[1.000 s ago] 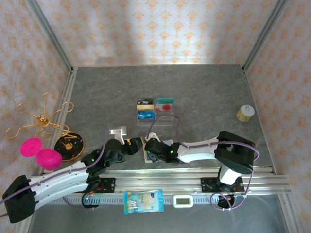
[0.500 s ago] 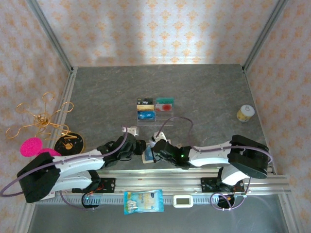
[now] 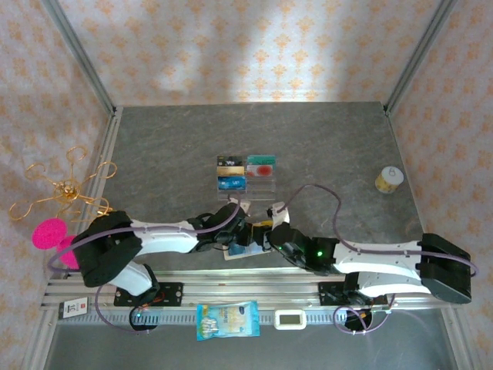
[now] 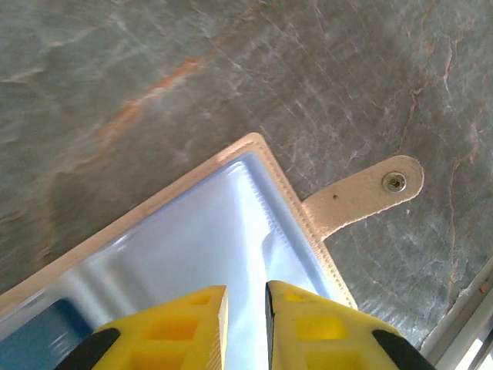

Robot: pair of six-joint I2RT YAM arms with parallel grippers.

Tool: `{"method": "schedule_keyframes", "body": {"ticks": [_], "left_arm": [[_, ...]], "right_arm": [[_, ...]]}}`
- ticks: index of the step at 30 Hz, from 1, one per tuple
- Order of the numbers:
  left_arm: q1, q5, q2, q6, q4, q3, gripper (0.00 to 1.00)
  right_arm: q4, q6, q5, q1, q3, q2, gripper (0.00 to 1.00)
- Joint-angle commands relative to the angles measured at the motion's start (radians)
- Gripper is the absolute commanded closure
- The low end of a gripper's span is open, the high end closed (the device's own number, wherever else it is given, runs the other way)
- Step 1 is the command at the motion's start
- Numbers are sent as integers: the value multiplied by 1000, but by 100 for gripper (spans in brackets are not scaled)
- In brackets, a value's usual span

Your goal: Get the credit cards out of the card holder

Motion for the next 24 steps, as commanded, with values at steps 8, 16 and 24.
{"method": "schedule_keyframes", "body": {"ticks": [8,16,24], "left_arm": [[-7,-79,-229,-76,0,-110,53],[82,-109,-447,-154,-32,-295,63],[108,-128,-381,-109,-16,-307,78]], "right_arm": [[-70,94,102,3,-15,-71,77],[46,13,-262,-93,55,111,83],[93,-3,-494,-127,167,337,84]]}}
